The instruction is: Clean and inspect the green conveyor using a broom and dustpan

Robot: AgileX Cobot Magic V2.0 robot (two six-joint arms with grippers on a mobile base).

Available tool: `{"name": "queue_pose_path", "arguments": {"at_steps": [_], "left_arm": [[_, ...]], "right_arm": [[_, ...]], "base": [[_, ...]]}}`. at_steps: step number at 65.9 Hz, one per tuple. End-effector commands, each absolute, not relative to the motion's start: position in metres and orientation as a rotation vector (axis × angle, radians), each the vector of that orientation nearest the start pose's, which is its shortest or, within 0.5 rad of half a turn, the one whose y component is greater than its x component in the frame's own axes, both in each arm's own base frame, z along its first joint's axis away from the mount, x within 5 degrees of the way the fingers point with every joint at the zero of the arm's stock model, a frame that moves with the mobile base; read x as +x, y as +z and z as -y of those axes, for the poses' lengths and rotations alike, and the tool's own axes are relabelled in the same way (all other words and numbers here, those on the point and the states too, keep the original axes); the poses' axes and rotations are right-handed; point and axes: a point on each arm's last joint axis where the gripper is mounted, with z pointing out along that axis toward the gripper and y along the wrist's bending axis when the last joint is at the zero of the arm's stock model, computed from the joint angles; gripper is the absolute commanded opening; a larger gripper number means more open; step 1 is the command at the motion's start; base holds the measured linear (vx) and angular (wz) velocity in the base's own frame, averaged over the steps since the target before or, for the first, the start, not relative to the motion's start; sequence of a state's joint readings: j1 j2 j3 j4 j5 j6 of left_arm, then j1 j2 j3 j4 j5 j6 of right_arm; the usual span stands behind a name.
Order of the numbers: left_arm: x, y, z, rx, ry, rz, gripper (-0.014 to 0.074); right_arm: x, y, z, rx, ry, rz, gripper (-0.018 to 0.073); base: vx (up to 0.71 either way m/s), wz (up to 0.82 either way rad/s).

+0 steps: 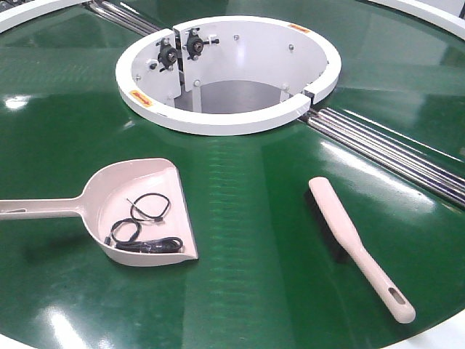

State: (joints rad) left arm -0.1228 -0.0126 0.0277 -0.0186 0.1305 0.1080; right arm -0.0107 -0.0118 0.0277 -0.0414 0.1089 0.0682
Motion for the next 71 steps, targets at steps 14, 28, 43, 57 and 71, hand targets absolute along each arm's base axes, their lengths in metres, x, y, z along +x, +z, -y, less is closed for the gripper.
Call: {"name": "queue_pose_path", "arguments": {"at_steps": [14, 28, 43, 57, 71], "left_arm": [[0.0555, 0.1967, 0.007, 0.157, -0.036, -1.548, -0.0006], [0.0555, 0.1967, 0.007, 0.157, -0.036, -1.548, -0.0006], [0.0555, 0.1967, 0.007, 0.157, -0.036, -1.548, -0.0006], [0.0555, 0.1967, 0.007, 0.157, -0.036, -1.548, -0.0006], [0.0555, 0.1967, 0.007, 0.157, -0.036, -1.548, -0.0006]], "right_arm": [[0.056, 0.2005, 0.0011, 0.023, -0.005, -1.528, -0.0008], [0.056, 0.2005, 0.0011, 0.023, -0.005, -1.528, -0.0008], [0.056, 0.2005, 0.0011, 0.023, -0.005, -1.528, -0.0008], [0.056, 0.2005, 0.0011, 0.023, -0.005, -1.528, -0.0008], [0.056, 0.2006, 0.0011, 0.023, -0.005, -1.528, -0.0008]], "base": [[0.0, 0.0], [0.0, 0.0], [0.0, 0.0], [0.0, 0.0], [0.0, 0.0]]}}
